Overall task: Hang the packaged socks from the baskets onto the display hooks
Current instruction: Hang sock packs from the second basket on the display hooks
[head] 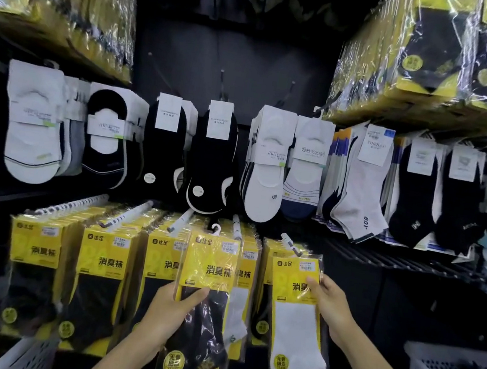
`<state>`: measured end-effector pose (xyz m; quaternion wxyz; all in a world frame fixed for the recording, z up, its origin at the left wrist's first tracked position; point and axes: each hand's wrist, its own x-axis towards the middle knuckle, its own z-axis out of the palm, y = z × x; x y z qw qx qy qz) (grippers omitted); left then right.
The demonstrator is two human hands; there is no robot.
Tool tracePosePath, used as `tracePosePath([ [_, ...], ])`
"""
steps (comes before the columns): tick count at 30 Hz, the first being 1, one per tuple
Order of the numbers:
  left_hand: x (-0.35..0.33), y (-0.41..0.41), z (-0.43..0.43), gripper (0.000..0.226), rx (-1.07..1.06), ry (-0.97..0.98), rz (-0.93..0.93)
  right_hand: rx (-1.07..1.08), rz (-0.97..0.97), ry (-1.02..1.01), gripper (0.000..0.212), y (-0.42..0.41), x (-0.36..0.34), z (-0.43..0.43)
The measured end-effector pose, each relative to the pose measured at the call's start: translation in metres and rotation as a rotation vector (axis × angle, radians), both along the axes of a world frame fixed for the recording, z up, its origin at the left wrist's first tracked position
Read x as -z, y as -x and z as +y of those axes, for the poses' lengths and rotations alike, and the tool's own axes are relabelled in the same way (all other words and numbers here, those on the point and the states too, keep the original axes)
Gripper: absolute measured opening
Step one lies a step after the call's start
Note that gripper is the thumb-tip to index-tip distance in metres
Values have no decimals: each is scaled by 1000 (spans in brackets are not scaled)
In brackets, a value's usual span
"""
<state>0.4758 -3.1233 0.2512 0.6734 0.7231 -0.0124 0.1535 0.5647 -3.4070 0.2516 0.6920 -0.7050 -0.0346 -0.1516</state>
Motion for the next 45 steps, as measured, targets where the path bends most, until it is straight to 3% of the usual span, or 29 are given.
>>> tracePosePath([
  [12, 9, -10, -10, 12, 68, 21, 23, 425, 236, -220, 24, -21, 34, 10],
  [16, 15, -14, -19, 12, 110, -6, 36, 329, 147, -210, 24, -1, 36, 22],
  [24, 26, -19, -70, 10, 204, -77, 7, -226, 57, -145, 29, 49, 22, 59],
  [31, 30, -36, -97, 31, 298, -32, 33, -22, -15, -213, 19, 50, 25, 31],
  [36, 19, -42, -109, 53, 431, -115, 39, 154, -37, -222, 7, 36, 17, 14],
  [45, 14, -58, -110, 67, 360, -294, 82, 160, -55, -21, 15, 2, 8, 21],
])
